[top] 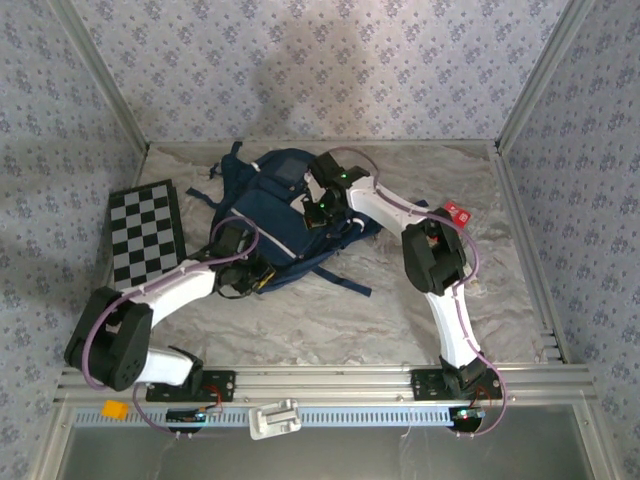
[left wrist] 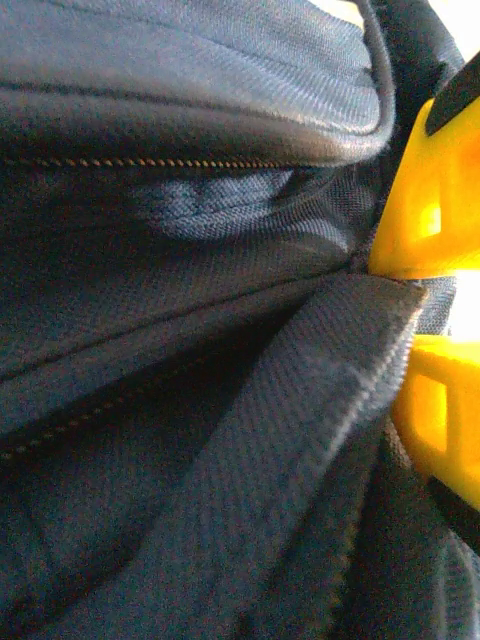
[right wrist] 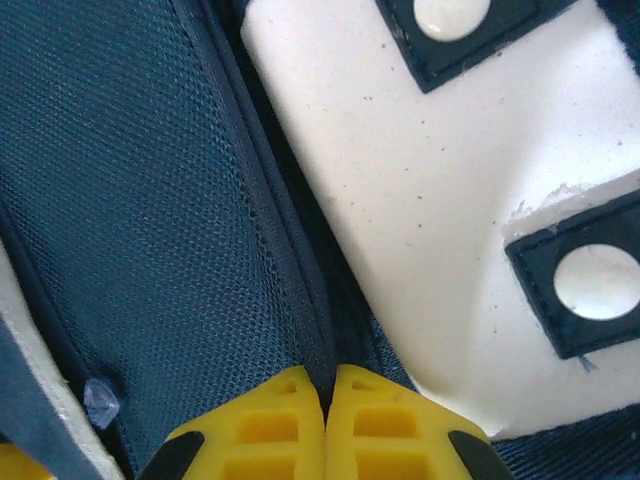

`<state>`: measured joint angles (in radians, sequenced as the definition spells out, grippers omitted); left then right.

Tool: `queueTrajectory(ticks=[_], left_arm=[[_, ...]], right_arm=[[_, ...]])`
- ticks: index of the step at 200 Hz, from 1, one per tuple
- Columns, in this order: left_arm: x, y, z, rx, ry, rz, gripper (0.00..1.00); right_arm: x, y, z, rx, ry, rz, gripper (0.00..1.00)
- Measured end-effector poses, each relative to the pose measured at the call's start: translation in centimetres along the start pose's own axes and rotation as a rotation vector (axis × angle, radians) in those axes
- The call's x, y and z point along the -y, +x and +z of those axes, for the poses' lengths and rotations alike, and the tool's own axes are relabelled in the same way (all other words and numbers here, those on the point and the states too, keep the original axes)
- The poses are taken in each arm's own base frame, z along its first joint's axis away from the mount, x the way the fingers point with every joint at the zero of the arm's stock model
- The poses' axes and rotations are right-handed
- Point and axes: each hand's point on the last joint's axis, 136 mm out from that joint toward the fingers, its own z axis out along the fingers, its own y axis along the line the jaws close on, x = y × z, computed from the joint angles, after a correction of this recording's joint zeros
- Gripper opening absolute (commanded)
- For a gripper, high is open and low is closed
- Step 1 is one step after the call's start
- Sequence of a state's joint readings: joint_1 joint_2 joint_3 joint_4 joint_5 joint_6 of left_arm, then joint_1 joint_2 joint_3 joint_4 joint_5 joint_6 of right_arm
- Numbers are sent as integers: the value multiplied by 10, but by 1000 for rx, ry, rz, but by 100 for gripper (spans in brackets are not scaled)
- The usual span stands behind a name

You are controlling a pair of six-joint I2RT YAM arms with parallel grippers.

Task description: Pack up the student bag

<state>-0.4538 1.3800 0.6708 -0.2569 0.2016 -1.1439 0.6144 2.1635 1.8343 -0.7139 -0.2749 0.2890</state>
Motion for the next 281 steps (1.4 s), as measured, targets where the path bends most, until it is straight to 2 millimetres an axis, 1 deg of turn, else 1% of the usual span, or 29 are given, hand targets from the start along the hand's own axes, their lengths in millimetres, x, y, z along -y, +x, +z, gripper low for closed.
queueTrajectory(ticks=[18, 36, 62, 76, 99, 112, 124, 132, 145, 159, 173, 187, 190, 202, 217, 245, 260, 281], left_arm=[[2, -6, 4, -16, -13, 24, 19], [6, -17, 8, -31, -20, 33, 19], [15, -42, 11, 0, -20, 54, 19], [20, -58, 11, 29, -17, 65, 19], [27, -86, 8, 78, -10, 80, 20], [30, -101, 3, 108, -3, 93, 24], [31, -110, -3, 131, 4, 107, 32], [31, -113, -7, 144, 6, 116, 38], [36, -112, -18, 169, 22, 149, 45], [46, -104, -36, 195, 52, 201, 51], [60, -88, -56, 226, 88, 264, 58], [73, -64, -74, 250, 129, 334, 65], [77, -56, -78, 251, 142, 357, 66], [82, -33, -85, 252, 168, 411, 70], [84, -6, -86, 242, 176, 465, 75], [76, 28, -77, 243, 135, 538, 86], [76, 41, -73, 250, 117, 575, 91], [77, 48, -64, 288, 68, 636, 97]], right_arm=[[-6, -1, -15, 55, -29, 20, 0], [-9, -1, -30, 113, -49, 69, 0], [-5, 7, -44, 168, -89, 215, 0], [-6, 10, -50, 189, -95, 279, 0], [-20, 9, -56, 233, -130, 356, 0], [-28, 7, -55, 247, -141, 378, 0], [-32, 7, -54, 252, -140, 391, 0], [-34, 7, -54, 257, -139, 397, 0], [-34, 6, -54, 263, -139, 415, 0], [-36, 3, -55, 271, -149, 433, 0], [-37, 2, -55, 277, -155, 448, 0], [-38, 1, -55, 280, -156, 459, 0], [-38, 1, -55, 281, -155, 460, 0], [-39, 1, -56, 283, -156, 473, 0], [-39, 1, -57, 286, -157, 485, 0], [-40, 1, -57, 285, -162, 508, 0], [-40, 1, -58, 285, -164, 517, 0], [-41, -1, -58, 288, -172, 524, 0]])
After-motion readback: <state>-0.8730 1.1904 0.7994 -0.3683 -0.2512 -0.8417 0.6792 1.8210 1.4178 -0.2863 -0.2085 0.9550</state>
